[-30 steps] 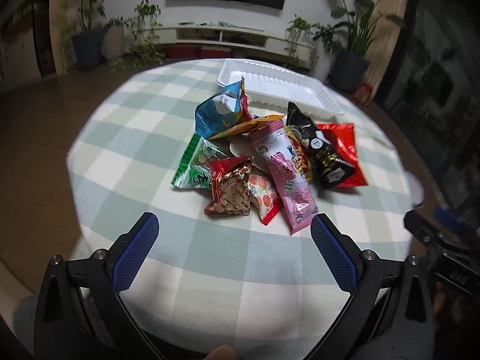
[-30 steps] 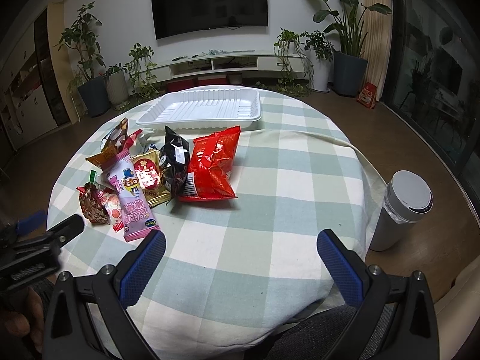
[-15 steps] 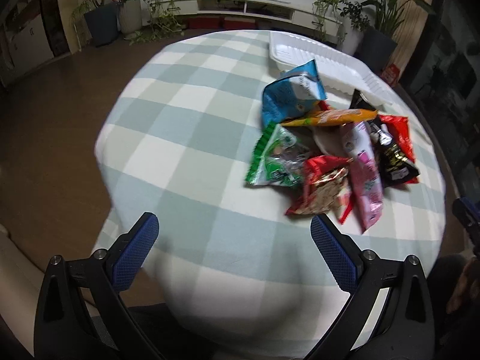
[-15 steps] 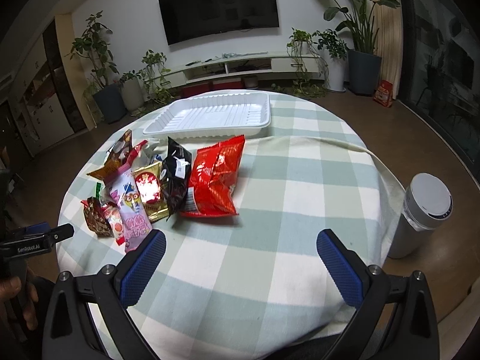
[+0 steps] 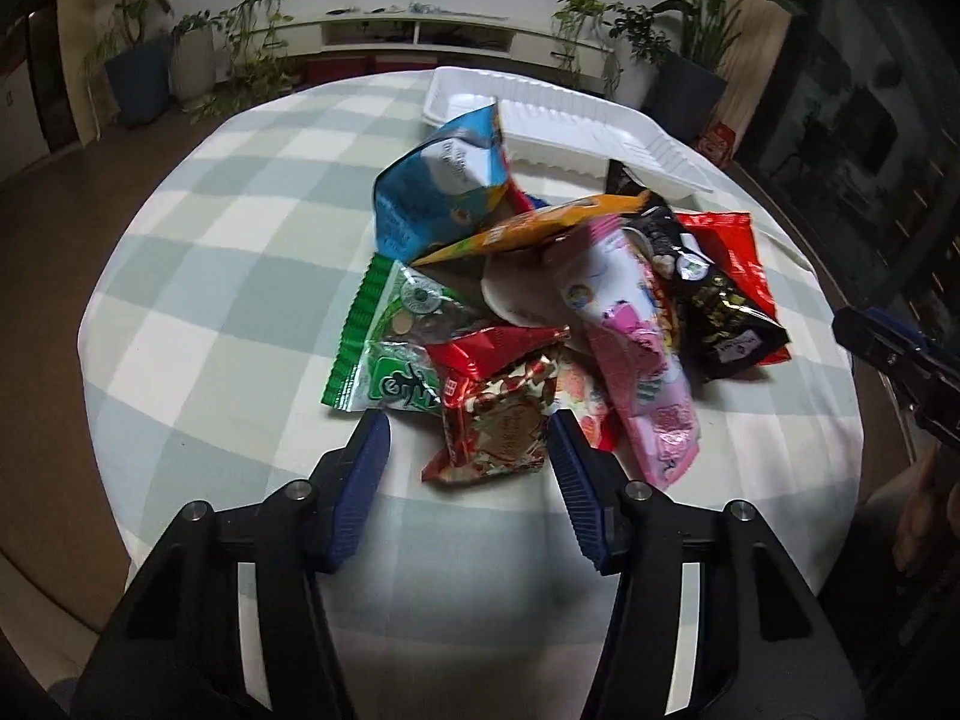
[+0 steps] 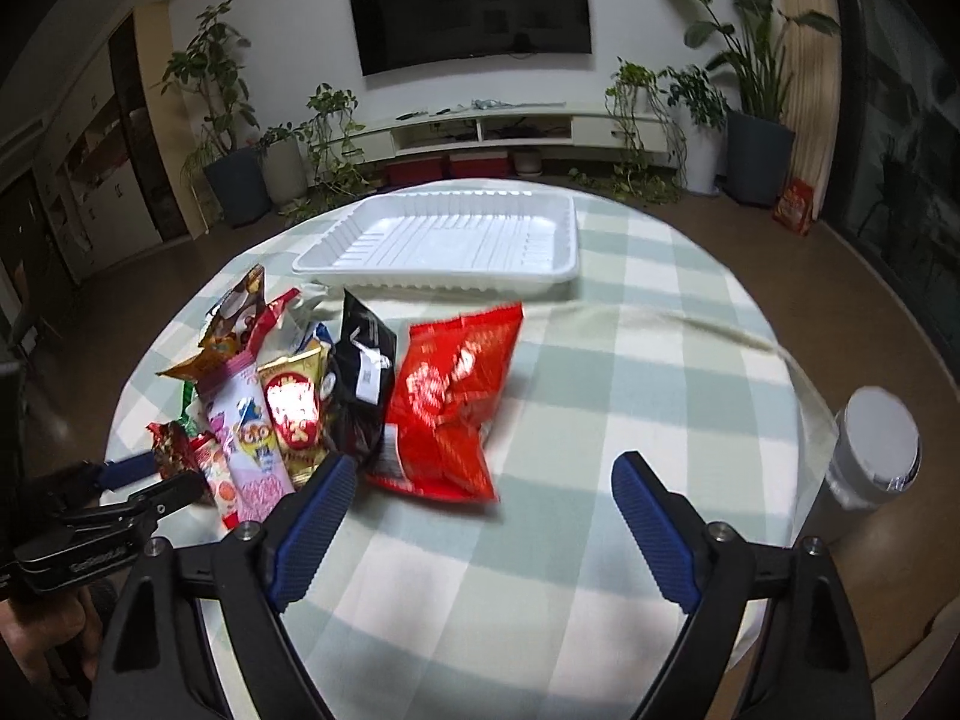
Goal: Organize snacks
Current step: 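Grasp the red chocolate wrapper with the left tool while the right tool grasps the red chip bag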
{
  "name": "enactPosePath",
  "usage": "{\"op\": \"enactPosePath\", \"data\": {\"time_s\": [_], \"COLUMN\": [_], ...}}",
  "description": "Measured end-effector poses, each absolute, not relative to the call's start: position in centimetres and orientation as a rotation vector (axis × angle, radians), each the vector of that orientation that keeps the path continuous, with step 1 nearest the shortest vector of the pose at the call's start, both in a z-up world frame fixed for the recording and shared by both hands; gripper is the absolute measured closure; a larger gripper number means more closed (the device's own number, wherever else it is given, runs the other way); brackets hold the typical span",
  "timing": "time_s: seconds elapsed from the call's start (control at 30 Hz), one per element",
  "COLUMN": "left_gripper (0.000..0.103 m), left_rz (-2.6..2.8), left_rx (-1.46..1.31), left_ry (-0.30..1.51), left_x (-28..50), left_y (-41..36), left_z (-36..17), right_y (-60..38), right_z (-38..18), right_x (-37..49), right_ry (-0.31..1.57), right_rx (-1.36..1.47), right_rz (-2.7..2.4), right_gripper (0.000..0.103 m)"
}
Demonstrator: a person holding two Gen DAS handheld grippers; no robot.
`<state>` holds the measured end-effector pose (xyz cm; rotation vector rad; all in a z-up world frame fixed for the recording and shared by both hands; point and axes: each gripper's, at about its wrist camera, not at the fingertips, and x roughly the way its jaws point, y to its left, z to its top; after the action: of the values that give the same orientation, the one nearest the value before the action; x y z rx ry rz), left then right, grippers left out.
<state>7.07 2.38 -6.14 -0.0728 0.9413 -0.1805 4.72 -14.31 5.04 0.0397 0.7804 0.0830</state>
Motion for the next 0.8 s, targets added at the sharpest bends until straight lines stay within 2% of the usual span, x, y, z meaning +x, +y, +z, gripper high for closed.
{"op": "enactPosePath", "data": {"time_s": [0.13,0.2,0.23,0.27,0.37,0.43,0.53,0.7,0.8], "left_gripper": [0.051,0.058,0.068,0.072,0.073,0.078,0.079,0.08,0.081], "left_rz": [-0.16,-0.177,-0.187,-0.196,-0.206,-0.218,-0.232,-0.261,-0.281], "left_rx": [-0.063,-0.085,-0.101,-0.119,-0.14,-0.145,-0.151,-0.158,-0.169], "left_ry": [0.924,0.925,0.925,0.926,0.918,0.91,0.887,0.879,0.886], "left_x": [7.7,8.0,7.9,8.0,7.6,7.1,6.5,6.0,6.0], "left_y": [2.4,2.6,2.8,3.1,3.7,4.1,4.4,4.7,4.7], "left_z": [-6.4,-6.7,-6.8,-7.0,-6.9,-6.8,-6.4,-6.5,-6.8], "right_y": [-13.5,-13.3,-13.2,-13.3,-13.8,-14.0,-14.0,-14.3,-14.6], "right_z": [5.2,4.9,4.8,4.6,4.1,3.9,3.7,3.5,3.5], "right_x": [5.7,6.0,6.1,6.2,6.3,6.4,6.5,6.6,7.0], "right_ry": [0.773,0.781,0.784,0.786,0.798,0.803,0.811,0.821,0.833], "right_rx": [0.015,0.011,0.008,0.006,0.022,0.031,0.03,0.03,0.045], "right_rz": [0.088,0.097,0.096,0.093,0.081,0.076,0.076,0.07,0.07], "right_gripper": [0.013,0.013,0.013,0.014,0.016,0.017,0.019,0.032,0.032]}}
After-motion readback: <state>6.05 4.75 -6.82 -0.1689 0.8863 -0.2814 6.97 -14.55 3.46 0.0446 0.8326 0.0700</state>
